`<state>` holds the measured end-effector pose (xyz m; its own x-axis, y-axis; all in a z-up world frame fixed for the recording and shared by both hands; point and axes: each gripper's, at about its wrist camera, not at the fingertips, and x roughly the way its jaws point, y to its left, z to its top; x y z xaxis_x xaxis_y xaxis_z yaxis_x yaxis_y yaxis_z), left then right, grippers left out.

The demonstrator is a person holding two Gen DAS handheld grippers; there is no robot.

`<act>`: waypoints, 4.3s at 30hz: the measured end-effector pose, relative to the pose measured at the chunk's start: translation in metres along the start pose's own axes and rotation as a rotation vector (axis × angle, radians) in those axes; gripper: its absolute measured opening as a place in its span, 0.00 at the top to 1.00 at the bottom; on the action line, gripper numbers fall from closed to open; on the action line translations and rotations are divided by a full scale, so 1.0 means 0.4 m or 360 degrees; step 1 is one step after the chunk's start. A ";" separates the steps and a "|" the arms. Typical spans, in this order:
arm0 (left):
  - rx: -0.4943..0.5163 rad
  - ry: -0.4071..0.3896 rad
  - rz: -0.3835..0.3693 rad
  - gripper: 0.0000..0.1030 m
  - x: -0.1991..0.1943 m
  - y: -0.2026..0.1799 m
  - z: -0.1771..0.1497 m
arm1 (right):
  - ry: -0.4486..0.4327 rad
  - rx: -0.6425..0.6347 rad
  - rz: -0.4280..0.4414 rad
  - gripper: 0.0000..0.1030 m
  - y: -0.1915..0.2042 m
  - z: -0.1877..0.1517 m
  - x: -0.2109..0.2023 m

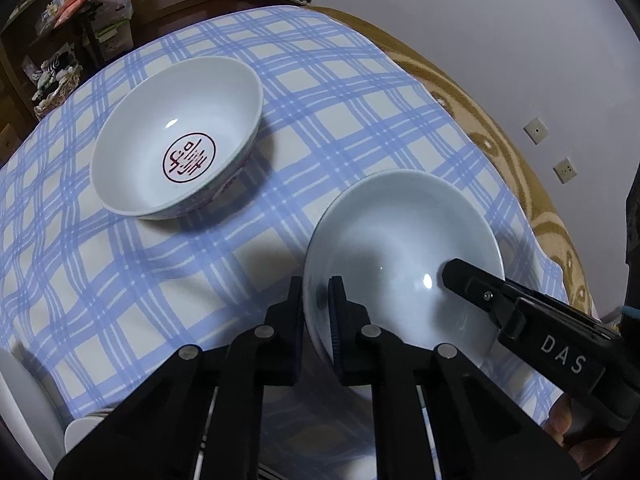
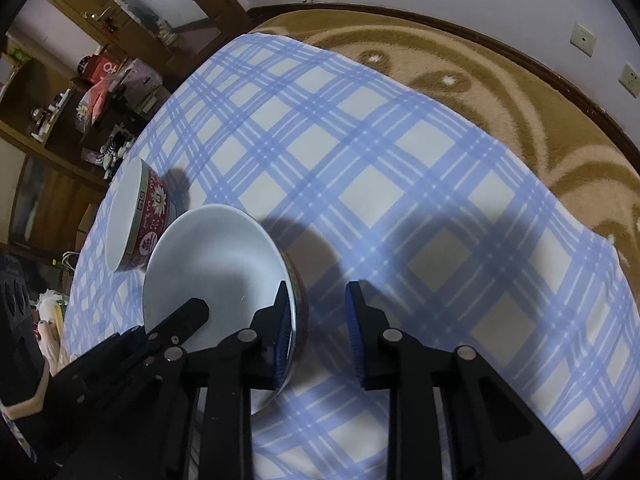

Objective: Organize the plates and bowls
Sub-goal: 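Lift the second white bowl with both tools and carry it toward the first bowl, then lower the second white bowl into the first white bowl and open both tools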

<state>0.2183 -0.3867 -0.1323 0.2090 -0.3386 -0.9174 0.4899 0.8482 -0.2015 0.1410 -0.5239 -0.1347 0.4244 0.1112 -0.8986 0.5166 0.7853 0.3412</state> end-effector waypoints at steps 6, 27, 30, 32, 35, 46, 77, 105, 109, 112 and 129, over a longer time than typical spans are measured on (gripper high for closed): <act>-0.0019 0.0003 -0.0007 0.89 -0.001 -0.001 0.006 | -0.0017 -0.0047 0.0016 0.91 0.012 -0.003 -0.003; -0.0037 -0.0042 -0.0064 0.90 -0.037 -0.005 -0.019 | -0.0098 -0.0126 -0.0046 0.92 0.025 -0.027 -0.062; -0.0014 -0.0062 -0.0040 0.90 -0.051 -0.009 -0.022 | -0.0097 -0.0122 -0.0032 0.92 0.026 -0.030 -0.067; -0.0020 -0.0078 -0.0040 0.90 -0.063 -0.007 -0.025 | -0.0101 -0.0116 -0.0024 0.93 0.030 -0.031 -0.072; -0.0044 -0.0090 -0.0063 0.90 -0.077 0.001 -0.030 | -0.0124 -0.0119 0.0000 0.93 0.037 -0.035 -0.085; -0.0074 -0.0117 -0.0078 0.91 -0.135 0.016 -0.052 | -0.0174 -0.0130 0.0070 0.92 0.057 -0.060 -0.131; -0.0167 -0.0229 0.0037 0.91 -0.364 0.210 -0.146 | -0.0235 -0.0330 0.0239 0.91 0.286 -0.183 -0.211; -0.0360 -0.0257 0.0251 0.90 -0.524 0.508 -0.317 | -0.0201 -0.0697 0.0453 0.92 0.608 -0.361 -0.169; -0.0403 -0.0250 0.0242 0.90 -0.518 0.550 -0.338 | -0.0186 -0.0699 0.0466 0.92 0.637 -0.376 -0.148; -0.0440 -0.0240 0.0229 0.90 -0.510 0.582 -0.355 | -0.0175 -0.0710 0.0469 0.92 0.660 -0.385 -0.130; -0.0565 -0.0213 0.0167 0.90 -0.444 0.701 -0.415 | -0.0126 -0.0862 0.0420 0.92 0.737 -0.439 -0.027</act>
<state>0.1782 -0.0209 -0.0827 0.3624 -0.2726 -0.8913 0.1418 0.9613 -0.2364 0.1582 -0.1864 -0.0729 0.5514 0.3152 -0.7724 -0.0568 0.9379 0.3422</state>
